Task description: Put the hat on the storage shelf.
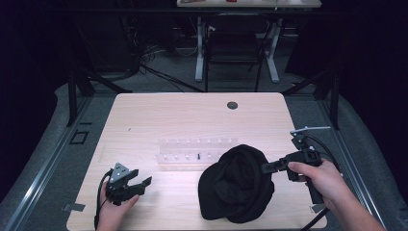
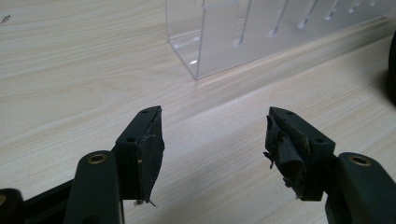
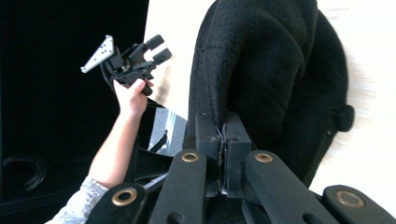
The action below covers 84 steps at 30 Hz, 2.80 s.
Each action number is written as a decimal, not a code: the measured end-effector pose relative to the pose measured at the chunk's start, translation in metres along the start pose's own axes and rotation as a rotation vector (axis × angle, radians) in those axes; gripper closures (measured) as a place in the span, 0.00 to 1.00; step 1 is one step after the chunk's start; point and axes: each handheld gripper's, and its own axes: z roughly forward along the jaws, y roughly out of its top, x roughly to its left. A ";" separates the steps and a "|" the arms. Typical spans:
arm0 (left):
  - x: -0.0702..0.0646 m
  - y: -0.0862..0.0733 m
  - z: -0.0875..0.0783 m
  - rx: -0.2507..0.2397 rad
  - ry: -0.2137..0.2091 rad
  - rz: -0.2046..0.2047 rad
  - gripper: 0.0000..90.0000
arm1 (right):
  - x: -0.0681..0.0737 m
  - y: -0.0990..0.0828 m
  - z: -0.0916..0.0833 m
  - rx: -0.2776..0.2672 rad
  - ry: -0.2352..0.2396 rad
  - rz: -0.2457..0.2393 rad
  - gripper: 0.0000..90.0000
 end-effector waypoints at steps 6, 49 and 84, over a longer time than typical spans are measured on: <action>0.000 0.000 0.000 0.001 0.000 0.000 0.41 | 0.006 0.001 -0.004 -0.023 0.021 -0.007 0.98; 0.000 -0.001 -0.001 0.002 0.001 -0.001 0.41 | 0.046 0.016 -0.052 -0.190 0.080 -0.084 0.98; 0.000 0.000 -0.001 -0.003 -0.010 -0.002 0.41 | 0.084 0.068 -0.039 -0.251 0.126 -0.104 0.98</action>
